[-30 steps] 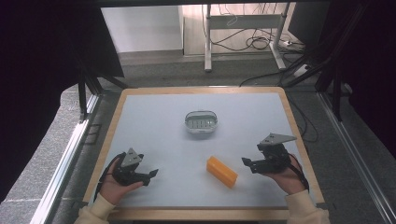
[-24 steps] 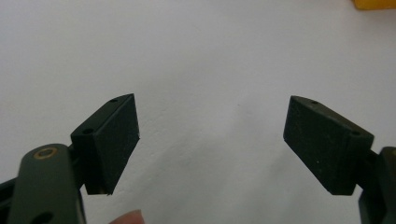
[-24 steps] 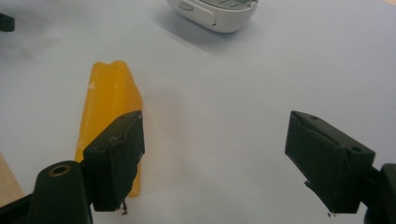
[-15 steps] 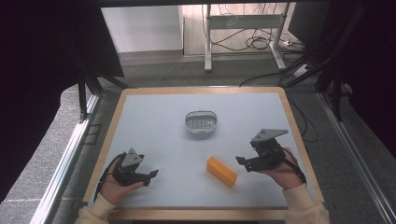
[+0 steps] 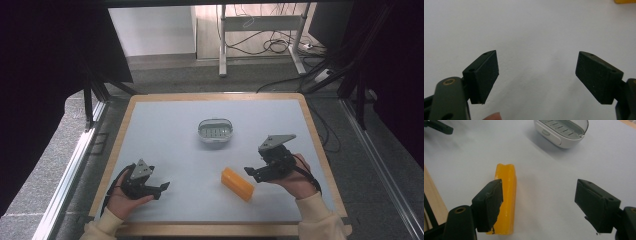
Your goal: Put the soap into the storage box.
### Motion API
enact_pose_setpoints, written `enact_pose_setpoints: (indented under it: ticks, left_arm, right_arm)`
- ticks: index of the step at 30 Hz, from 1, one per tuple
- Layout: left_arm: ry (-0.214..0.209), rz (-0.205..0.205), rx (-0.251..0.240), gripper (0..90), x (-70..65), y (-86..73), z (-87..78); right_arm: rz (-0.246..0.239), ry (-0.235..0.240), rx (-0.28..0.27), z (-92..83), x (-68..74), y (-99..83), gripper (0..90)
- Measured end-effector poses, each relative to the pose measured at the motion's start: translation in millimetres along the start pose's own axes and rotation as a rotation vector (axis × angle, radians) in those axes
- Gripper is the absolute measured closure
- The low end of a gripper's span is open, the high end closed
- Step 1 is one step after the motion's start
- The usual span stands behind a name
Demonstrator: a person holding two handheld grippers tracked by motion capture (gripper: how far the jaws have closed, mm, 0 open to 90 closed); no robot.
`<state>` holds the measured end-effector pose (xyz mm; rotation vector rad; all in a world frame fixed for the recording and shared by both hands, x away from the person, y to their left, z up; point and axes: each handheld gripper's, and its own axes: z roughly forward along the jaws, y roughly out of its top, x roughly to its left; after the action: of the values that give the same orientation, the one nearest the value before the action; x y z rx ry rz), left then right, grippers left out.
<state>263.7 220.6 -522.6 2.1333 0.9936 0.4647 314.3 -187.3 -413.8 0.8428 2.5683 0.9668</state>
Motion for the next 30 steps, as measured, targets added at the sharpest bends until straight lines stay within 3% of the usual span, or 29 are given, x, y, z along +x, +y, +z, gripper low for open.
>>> enact_pose_setpoints:
  ticks: [11, 18, 30]
  left_arm:
    - [-0.001, 0.002, -0.008, 18.9, -0.2, 0.6, -1.3]
    - [-0.005, 0.002, -0.01, 18.8, 0.0, 0.4, -2.0]
    - [-0.003, 0.006, -0.007, 18.6, -0.3, 0.5, -1.9]
  right_arm:
    - [-0.033, 0.041, 0.073, 15.7, 15.2, 9.8, 24.6]
    - [-0.079, 0.083, 0.137, 32.6, 27.1, 16.0, 27.1]
    - [-0.07, 0.074, 0.226, 53.5, 37.0, 16.5, 32.0]
